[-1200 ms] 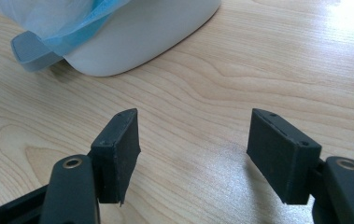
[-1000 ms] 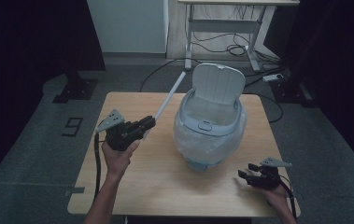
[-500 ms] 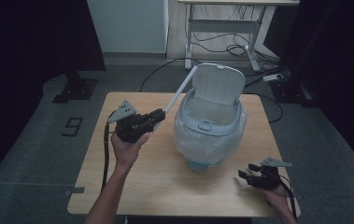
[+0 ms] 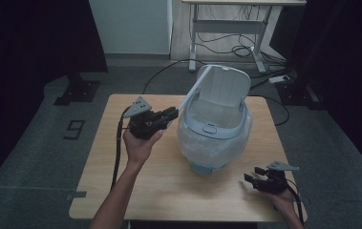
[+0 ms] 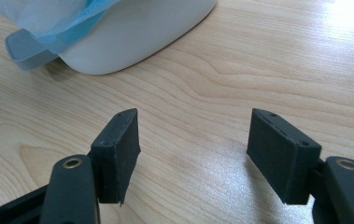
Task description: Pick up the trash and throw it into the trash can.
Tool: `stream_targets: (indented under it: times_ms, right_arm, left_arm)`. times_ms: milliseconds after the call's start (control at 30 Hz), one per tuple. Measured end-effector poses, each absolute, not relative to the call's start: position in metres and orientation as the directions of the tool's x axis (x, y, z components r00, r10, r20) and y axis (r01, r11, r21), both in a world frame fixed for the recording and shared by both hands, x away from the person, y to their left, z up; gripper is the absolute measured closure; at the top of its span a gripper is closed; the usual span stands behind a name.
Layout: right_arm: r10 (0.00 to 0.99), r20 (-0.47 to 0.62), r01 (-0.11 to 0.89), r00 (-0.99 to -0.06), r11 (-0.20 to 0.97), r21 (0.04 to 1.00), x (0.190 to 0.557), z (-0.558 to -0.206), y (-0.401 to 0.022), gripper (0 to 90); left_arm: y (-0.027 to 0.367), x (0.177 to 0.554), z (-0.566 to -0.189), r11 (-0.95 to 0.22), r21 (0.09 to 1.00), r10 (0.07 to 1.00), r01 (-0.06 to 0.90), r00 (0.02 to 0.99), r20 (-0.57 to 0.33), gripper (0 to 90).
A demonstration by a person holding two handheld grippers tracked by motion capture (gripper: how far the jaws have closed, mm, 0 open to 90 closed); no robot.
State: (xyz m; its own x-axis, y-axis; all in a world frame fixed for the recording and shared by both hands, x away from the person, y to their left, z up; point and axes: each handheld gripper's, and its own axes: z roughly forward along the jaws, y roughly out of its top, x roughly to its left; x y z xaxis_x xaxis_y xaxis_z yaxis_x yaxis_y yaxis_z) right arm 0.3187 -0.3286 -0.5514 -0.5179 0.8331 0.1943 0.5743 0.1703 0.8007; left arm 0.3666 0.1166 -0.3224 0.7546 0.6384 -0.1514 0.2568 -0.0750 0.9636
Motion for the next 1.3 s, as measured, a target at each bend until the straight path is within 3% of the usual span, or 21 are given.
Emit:
stream_targets:
  times_ms: [1300]
  right_arm:
    - [0.829, 0.188, 0.578, -0.527, 0.188, 0.794, 0.319, -0.553, -0.33, 34.0]
  left_arm:
    - [0.055, 0.401, -0.297, -0.142, 0.953, 0.626, 0.266, 0.77, -0.121, 79.7]
